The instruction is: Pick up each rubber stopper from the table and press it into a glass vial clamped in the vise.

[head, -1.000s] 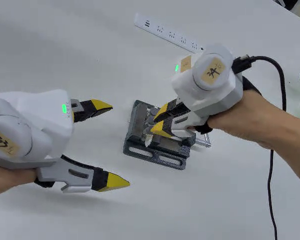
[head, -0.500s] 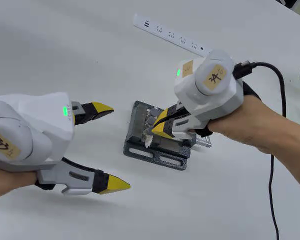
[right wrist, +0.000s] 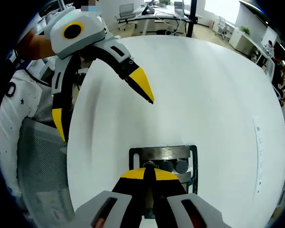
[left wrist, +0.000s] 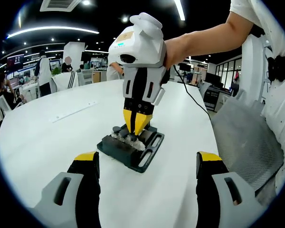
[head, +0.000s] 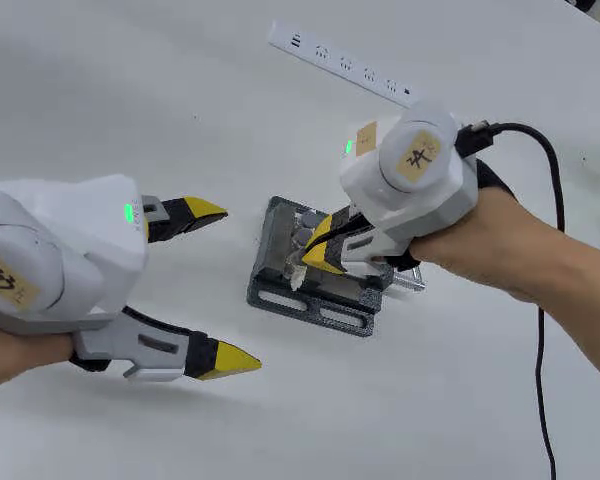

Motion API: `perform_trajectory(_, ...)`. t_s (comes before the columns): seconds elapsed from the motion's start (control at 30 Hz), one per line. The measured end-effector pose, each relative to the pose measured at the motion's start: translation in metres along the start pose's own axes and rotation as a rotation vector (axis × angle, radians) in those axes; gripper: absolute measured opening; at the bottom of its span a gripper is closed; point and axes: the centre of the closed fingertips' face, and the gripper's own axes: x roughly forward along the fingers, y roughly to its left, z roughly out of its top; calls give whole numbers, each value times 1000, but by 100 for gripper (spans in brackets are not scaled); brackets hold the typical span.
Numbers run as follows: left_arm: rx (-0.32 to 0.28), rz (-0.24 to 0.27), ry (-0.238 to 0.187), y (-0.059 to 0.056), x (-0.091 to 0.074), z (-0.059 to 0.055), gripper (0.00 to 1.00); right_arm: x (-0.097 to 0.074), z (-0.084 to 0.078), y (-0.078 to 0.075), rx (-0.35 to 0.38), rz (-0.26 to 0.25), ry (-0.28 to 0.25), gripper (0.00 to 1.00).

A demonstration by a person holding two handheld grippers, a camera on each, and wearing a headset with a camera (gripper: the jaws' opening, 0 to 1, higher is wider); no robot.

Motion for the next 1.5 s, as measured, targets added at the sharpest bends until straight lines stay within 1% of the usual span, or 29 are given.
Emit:
perform_trajectory(0.13,-3,0,-4,0,1,1,83,1,1,0,-1,2,9,0)
perform_trajectory(0.47,-5,-1,-13,0,1,0,83,2,2,0,3,11,22,0)
perform_trajectory(0.73,-2,1,-12,1,0,-1,85,4,3,-1,1,37,68,0)
perform_trajectory(0.9,-1,0,-8,1,0,-3,85,4,1,-1,-4,40,95,0)
perform_trajectory(1.03,0,-1,-13,2,0,-1,85,4,0,-1,7,40,93,0)
perform_trajectory(1.27,1,-2,-21,2,1,1,84,5,1,0,-11,28,104,0)
perform_trajectory(1.5,2,-2,-19,2,1,0,84,6,1,-2,-10,27,110,0)
